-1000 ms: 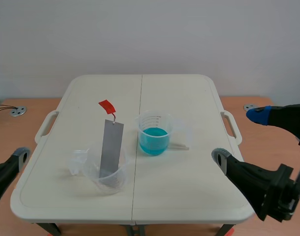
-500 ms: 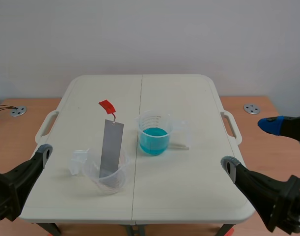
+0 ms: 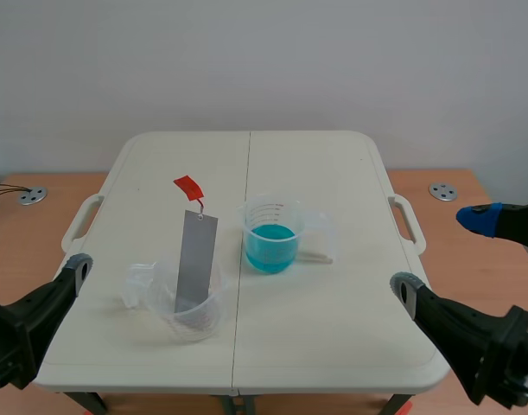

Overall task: Hold the metal plate by the orange handle, dip it into the blue solution, take it out and point at it, then put the plate back in the beaker on the left.
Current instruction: 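Return to the home posture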

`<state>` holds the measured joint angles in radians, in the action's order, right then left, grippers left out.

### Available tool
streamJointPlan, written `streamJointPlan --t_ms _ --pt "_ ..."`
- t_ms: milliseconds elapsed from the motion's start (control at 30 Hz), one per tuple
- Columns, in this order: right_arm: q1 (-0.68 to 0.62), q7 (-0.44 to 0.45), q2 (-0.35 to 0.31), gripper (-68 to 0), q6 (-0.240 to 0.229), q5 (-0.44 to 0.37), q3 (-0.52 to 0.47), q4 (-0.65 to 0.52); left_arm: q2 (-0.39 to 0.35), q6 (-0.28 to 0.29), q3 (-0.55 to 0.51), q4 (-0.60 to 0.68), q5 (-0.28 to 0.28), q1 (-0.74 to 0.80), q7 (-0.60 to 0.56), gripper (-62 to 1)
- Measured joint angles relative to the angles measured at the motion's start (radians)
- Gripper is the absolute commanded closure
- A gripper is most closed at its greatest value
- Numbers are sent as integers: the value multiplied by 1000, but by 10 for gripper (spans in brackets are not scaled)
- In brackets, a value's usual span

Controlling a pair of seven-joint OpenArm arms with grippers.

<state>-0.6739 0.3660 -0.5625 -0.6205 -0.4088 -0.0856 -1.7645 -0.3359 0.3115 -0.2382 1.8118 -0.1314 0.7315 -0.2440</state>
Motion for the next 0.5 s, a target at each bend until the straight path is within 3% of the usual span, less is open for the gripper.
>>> streamJointPlan --t_ms 500 --pt "0 0 0 -664 0 19 0 0 0 0 0 -2 0 0 35 -623"
